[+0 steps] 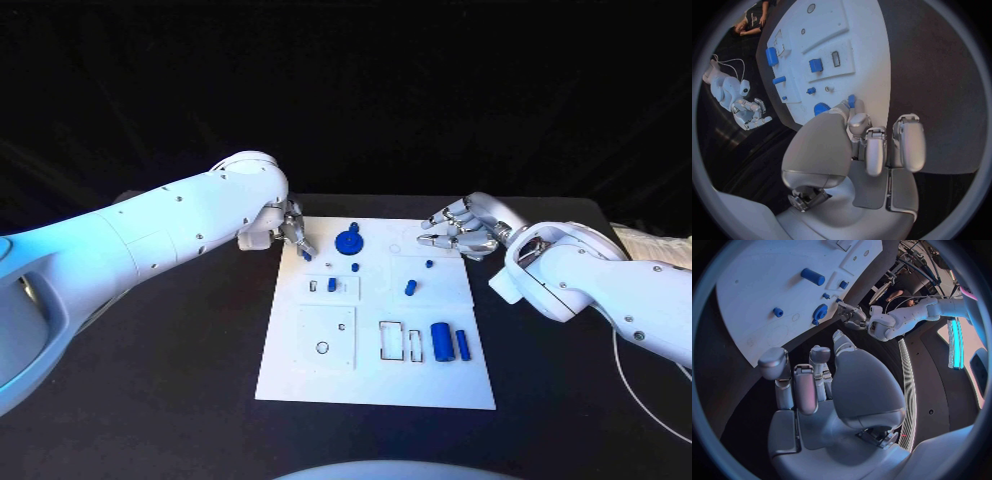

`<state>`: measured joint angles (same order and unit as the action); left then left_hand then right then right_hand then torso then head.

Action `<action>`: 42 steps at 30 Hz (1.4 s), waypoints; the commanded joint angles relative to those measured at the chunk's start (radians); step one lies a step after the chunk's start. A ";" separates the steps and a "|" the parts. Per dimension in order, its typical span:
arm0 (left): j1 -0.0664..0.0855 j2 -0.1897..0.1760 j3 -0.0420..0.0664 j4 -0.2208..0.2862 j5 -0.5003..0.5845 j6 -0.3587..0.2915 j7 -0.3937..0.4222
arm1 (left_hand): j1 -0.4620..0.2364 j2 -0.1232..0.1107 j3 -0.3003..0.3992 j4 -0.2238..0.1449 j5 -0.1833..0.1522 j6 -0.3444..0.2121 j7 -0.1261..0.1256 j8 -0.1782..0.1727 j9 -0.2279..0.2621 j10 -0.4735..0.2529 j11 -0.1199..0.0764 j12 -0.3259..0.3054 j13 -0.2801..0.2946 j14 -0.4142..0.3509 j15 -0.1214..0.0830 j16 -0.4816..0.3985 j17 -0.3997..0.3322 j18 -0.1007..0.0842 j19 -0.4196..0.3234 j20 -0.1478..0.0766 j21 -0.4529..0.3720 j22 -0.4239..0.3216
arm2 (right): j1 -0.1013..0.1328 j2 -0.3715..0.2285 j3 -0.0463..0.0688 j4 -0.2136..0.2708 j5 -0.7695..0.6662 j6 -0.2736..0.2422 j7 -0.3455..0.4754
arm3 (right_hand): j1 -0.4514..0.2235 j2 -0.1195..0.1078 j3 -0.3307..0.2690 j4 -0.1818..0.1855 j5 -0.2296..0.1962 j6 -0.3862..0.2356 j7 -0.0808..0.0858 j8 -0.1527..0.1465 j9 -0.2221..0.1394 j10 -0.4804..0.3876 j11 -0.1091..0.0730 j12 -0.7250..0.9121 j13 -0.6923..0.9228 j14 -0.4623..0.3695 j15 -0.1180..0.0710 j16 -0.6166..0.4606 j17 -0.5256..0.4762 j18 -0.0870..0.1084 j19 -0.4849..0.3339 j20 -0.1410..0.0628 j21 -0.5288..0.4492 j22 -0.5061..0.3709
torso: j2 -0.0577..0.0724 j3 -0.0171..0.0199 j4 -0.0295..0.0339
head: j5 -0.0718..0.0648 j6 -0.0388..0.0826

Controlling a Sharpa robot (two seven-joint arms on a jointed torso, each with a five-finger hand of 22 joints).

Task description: Assemble the parts on the task board

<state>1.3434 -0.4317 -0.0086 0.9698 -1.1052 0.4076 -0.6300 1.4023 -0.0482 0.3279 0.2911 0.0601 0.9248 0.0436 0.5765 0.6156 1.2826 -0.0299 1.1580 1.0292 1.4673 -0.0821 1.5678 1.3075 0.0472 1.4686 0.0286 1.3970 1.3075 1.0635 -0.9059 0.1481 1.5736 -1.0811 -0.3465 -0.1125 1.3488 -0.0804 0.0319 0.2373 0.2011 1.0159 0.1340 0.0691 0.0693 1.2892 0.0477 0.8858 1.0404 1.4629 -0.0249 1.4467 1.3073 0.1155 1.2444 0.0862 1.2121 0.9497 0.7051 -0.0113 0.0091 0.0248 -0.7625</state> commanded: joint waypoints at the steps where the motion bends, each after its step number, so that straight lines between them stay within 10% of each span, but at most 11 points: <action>1: 0.000 -0.019 0.000 0.033 0.023 -0.057 0.026 | -0.027 -0.035 0.185 -0.134 0.000 -0.007 0.001 0.010 0.035 0.011 0.003 0.006 0.004 0.104 0.000 0.003 0.263 0.005 0.001 -0.001 0.005 0.081 | -0.001 0.000 0.000 0.001 0.000 0.014 0.010 | 0.004 0.009 -0.006 0.001 0.004 -0.003 0.001 -0.001 0.000 -0.005 0.000 0.003 0.001 0.065 0.001 -0.003 0.074 0.006 -0.006 -0.002 -0.007 -0.001 | -0.001 0.0013 0.0012 | 0.001 -0.001; 11: -0.005 -0.136 -0.001 0.218 0.100 -0.215 0.050 | -0.058 -0.071 0.267 -0.161 -0.001 -0.001 -0.002 0.021 0.048 0.029 0.001 0.021 0.021 0.104 -0.002 0.003 0.263 0.001 0.011 -0.002 0.017 0.098 | -0.002 -0.002 0.000 -0.001 0.003 0.013 0.011 | 0.004 0.009 -0.006 0.001 0.004 -0.003 0.001 -0.001 0.000 -0.005 0.000 0.003 0.001 0.065 0.001 -0.003 0.074 0.006 -0.006 -0.002 -0.007 -0.001 | -0.001 0.0007 0.0024 | -0.001 -0.004; 21: -0.049 -0.239 -0.002 0.402 -0.006 -0.333 0.090 | -0.066 -0.086 0.291 -0.169 -0.001 0.004 -0.003 0.024 0.050 0.037 -0.001 0.027 0.028 0.104 -0.003 0.003 0.263 -0.001 0.016 -0.003 0.024 0.107 | -0.006 -0.006 0.000 -0.003 0.005 0.013 0.013 | 0.005 0.010 -0.007 0.002 0.005 -0.003 0.001 -0.001 0.000 -0.005 0.000 0.004 0.002 0.065 0.001 -0.004 0.073 0.006 -0.006 -0.002 -0.008 -0.003 | -0.006 -0.0007 0.0121 | -0.001 -0.011; 31: -0.089 -0.257 -0.003 0.435 -0.050 -0.314 0.097 | -0.070 -0.093 0.302 -0.171 -0.001 0.006 -0.004 0.024 0.050 0.040 -0.002 0.029 0.029 0.104 -0.004 0.003 0.263 -0.002 0.017 -0.003 0.026 0.110 | -0.012 -0.005 0.000 -0.004 0.006 0.015 0.016 | 0.005 0.011 -0.008 0.002 0.005 -0.003 0.001 -0.001 0.000 -0.005 0.000 0.004 0.002 0.065 0.000 -0.004 0.073 0.006 -0.007 -0.002 -0.009 -0.004 | -0.005 -0.0002 0.0094 | 0.005 -0.011; 42: -0.099 -0.262 -0.004 0.437 -0.057 -0.254 0.087 | -0.070 -0.095 0.304 -0.172 -0.001 0.007 -0.004 0.024 0.050 0.040 -0.002 0.029 0.029 0.104 -0.004 0.003 0.263 -0.001 0.017 -0.003 0.024 0.108 | -0.015 -0.006 0.000 -0.004 0.009 0.016 0.016 | 0.006 0.012 -0.009 0.002 0.006 -0.003 0.001 -0.001 0.000 -0.005 0.000 0.004 0.001 0.065 0.000 -0.005 0.072 0.006 -0.007 -0.002 -0.009 -0.005 | -0.003 -0.0002 0.0089 | 0.001 -0.010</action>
<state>1.2454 -0.6947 -0.0125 1.4036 -1.1478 0.1172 -0.5498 1.3323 -0.1364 0.4949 0.2508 0.0569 0.9270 0.0424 0.5938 0.6644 1.3133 -0.0321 1.1813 1.0572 1.4673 -0.0820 1.5678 1.3073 0.0473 1.4686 0.0287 1.4164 1.3074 1.0500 -0.9123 0.1479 1.5689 -1.0717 -0.3450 -0.1076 1.3556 -0.0737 0.0291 0.2401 0.2011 1.0158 0.1340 0.0691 0.0693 1.2892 0.0477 0.8858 1.0412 1.4629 -0.0249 1.4467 1.3077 0.1155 1.2444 0.0863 1.2065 0.9467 0.7013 -0.0113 0.0183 0.0254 -0.7728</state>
